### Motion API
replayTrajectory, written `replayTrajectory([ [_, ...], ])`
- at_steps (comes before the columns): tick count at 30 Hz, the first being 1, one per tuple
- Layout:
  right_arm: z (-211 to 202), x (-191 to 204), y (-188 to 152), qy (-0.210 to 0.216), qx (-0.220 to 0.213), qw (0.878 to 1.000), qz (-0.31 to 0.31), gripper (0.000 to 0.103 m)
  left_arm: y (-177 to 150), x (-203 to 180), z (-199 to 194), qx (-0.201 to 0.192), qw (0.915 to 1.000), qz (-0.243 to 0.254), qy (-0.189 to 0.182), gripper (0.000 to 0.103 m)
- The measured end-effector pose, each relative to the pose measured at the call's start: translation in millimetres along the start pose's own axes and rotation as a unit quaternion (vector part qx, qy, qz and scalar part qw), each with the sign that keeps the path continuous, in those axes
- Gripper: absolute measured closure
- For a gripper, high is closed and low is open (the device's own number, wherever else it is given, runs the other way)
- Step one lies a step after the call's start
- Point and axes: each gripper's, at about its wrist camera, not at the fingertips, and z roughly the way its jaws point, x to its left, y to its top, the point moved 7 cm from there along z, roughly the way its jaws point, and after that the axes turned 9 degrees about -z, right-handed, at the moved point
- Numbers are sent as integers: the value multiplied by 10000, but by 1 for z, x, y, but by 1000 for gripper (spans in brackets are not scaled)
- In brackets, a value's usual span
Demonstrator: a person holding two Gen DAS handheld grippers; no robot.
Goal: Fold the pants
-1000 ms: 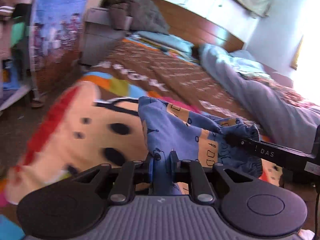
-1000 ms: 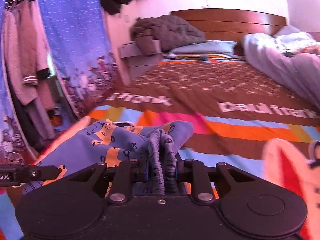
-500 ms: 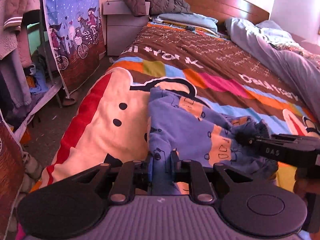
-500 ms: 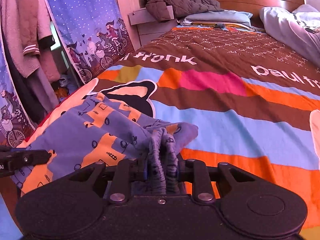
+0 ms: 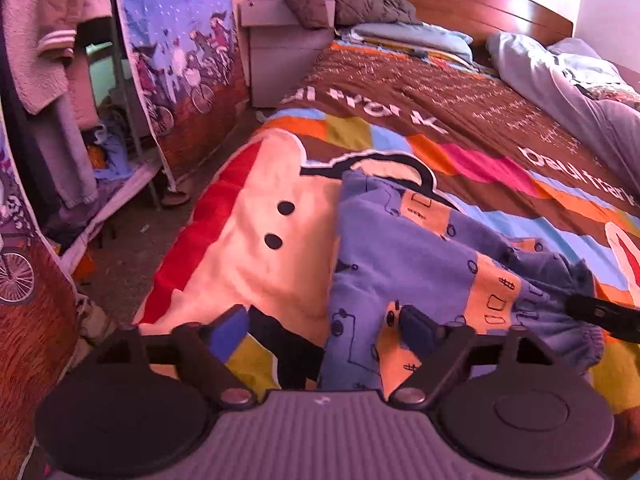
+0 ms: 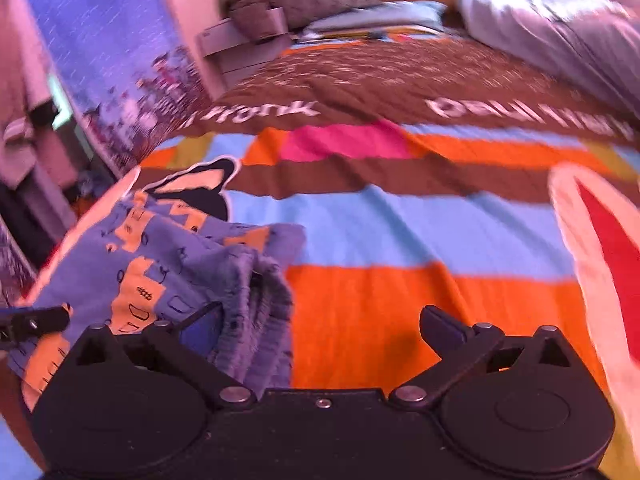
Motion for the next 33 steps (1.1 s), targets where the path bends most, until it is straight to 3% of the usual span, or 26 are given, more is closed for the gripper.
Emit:
replayTrajectory([
  [7,-52,-12,-22,-414,-443,9979,213,1,-17,-15,-23,-244,9996,66,-153,7],
  [16,-116,-15,-54,-317,-1191,9894,761,1,-57,-31,-80,-990,9944,247,-284,1],
  [23,-154,9,-77,-267,-1645,9855,314,1,-96,-8,-118,-949,9949,-299,-152,1],
  [29,-185,31,-105,-383,-1978,9794,-150,1,-115,-5,-151,-1315,9911,-197,-26,1],
  [33,-200,26,-115,-602,-2055,9768,-94,1,-127,-10,-164,-1365,9903,-142,-193,1],
])
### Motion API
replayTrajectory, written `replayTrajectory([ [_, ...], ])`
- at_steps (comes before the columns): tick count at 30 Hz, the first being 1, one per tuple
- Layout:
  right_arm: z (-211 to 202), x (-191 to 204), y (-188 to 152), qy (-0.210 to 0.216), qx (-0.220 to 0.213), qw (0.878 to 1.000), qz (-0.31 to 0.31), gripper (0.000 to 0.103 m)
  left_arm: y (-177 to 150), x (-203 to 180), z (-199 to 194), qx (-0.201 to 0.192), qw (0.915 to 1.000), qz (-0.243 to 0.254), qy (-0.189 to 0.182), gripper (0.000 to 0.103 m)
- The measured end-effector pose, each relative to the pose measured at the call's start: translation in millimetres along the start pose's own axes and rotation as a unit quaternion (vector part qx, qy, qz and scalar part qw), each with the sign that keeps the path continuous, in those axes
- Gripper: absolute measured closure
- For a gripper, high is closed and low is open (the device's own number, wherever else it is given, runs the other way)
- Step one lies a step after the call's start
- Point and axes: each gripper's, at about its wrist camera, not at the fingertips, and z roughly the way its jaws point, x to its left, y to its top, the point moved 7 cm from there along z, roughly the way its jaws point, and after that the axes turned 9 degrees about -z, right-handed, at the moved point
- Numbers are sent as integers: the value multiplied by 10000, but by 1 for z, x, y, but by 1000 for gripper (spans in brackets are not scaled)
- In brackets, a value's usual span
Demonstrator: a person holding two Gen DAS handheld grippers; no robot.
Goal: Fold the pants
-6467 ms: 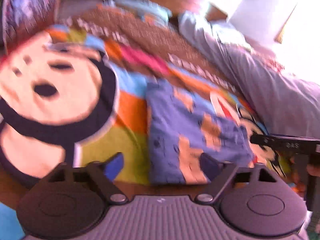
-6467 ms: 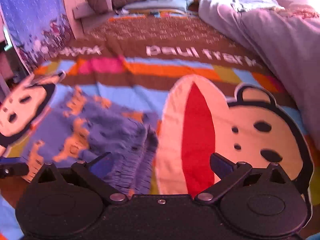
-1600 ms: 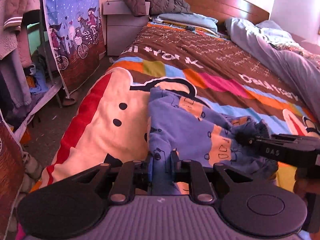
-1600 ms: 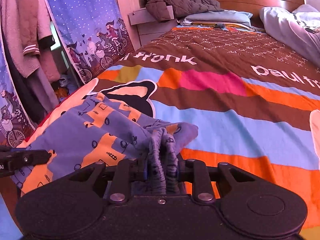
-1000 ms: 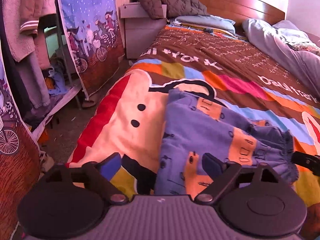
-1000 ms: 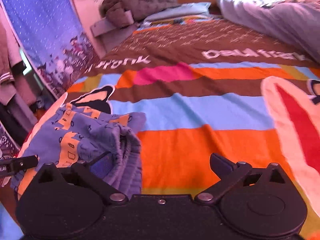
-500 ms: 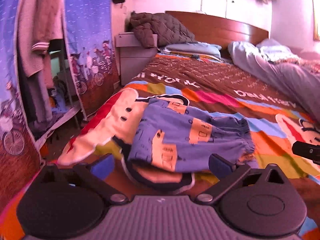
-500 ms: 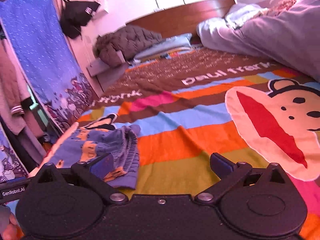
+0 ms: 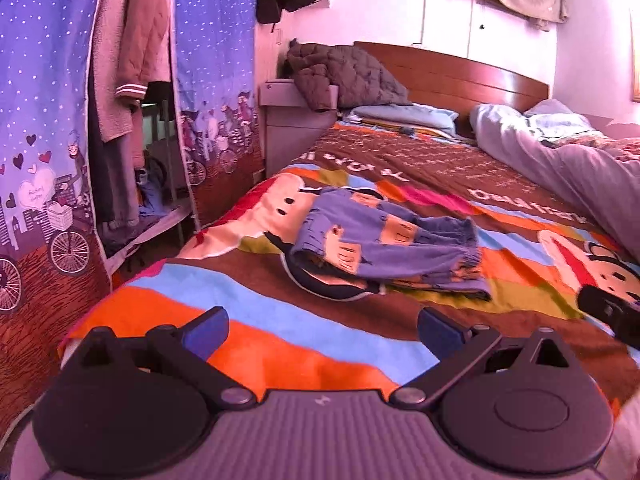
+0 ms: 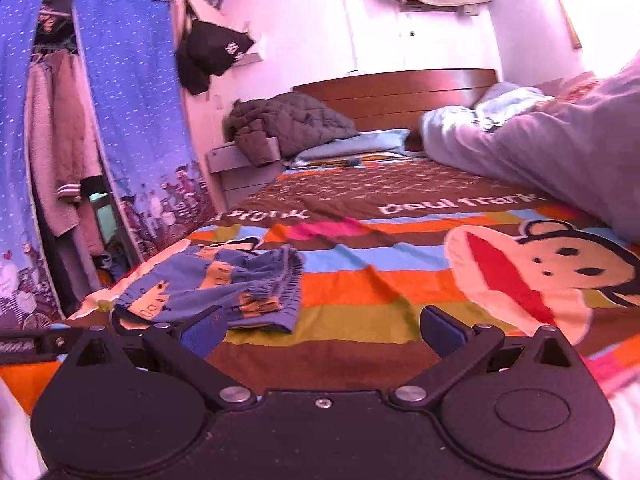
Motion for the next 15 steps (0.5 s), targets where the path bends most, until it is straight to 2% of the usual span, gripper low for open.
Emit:
replayTrajectory([
  [5,-1,-10,-1,72,30,9997,221,1,0,-4,0,-76,10000,12,-29,0],
  [9,-5,-7,-6,170,26,9999,20,1,-7,-5,9,106,9999,80,47,0],
  [12,-7,-5,-10,302,26,9995,-55,1,-10,-8,12,119,9998,183,-4,0],
  [15,-7,-5,-13,242,36,9996,-144,1,-11,-12,12,65,9996,276,-38,0],
])
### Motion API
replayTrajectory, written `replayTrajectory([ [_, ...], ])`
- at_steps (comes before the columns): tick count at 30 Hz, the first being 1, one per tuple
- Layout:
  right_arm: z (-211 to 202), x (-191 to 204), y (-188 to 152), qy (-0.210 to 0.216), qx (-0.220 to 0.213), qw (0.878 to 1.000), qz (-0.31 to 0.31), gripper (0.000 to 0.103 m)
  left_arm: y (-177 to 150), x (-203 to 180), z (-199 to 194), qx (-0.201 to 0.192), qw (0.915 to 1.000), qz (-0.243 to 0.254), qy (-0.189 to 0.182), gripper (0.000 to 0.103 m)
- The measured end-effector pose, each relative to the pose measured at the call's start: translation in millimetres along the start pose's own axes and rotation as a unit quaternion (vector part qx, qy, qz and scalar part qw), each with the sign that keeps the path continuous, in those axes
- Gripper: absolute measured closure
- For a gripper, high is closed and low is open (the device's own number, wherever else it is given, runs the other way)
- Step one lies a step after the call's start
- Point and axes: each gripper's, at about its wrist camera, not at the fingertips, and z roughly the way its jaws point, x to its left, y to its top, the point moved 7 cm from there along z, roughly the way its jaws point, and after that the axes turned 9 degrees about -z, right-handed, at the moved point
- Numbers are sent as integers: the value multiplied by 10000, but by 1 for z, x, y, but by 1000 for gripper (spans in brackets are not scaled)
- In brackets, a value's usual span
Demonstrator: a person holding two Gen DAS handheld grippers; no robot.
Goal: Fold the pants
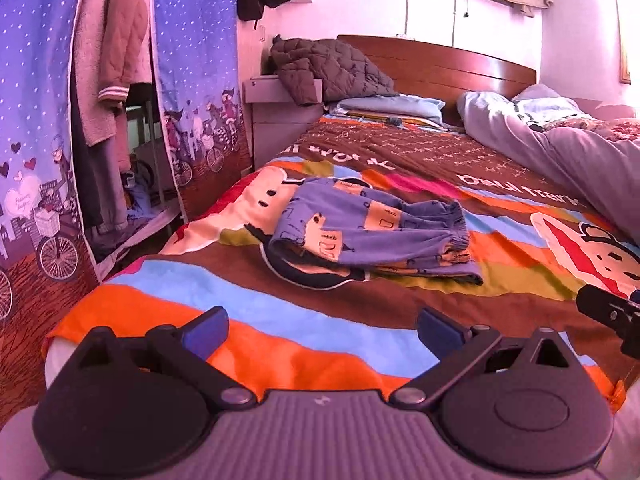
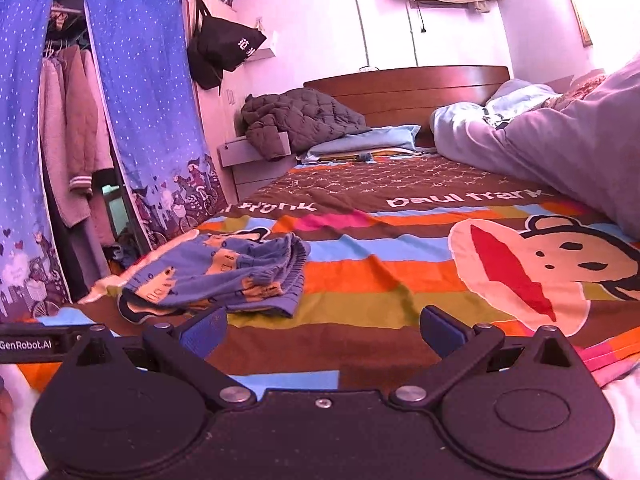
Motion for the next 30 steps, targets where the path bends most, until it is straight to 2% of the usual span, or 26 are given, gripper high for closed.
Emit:
replayTrajectory([
  [6,2,-6,-3,-94,-3,9999,116,1,3,1,-3,-182,9998,-34,28,0],
  [30,3,1,-4,-14,58,10000,-9,1,4,3,-1,-174,9998,-118,34,0],
])
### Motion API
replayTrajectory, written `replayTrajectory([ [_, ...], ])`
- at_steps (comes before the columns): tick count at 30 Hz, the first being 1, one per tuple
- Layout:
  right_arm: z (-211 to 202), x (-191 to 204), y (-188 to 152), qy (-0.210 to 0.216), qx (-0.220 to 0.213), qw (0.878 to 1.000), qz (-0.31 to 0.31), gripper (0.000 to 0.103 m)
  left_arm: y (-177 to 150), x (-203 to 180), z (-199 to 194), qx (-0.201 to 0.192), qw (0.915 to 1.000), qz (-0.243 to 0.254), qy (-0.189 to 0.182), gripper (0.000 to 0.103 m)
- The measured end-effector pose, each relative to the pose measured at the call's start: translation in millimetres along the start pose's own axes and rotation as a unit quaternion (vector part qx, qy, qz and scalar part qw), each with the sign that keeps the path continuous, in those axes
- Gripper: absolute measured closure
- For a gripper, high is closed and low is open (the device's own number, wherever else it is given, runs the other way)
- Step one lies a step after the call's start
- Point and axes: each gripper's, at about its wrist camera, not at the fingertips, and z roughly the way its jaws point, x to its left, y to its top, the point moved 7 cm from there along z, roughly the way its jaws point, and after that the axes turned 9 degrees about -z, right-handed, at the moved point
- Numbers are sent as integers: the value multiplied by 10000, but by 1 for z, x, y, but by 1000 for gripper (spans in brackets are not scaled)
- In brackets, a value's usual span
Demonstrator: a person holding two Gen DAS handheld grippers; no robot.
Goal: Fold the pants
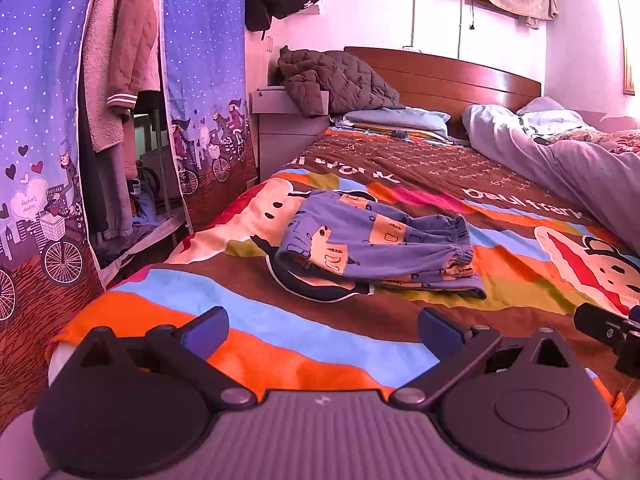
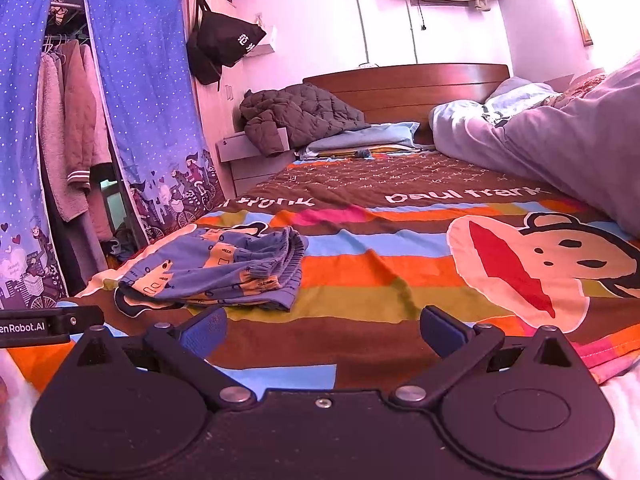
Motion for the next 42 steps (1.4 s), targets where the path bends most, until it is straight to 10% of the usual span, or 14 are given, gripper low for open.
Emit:
replayTrajectory([
  [42,-3,-1,2,-215,-87,9995,-221,1,2,-3,-5,58,9997,175,-152,0],
])
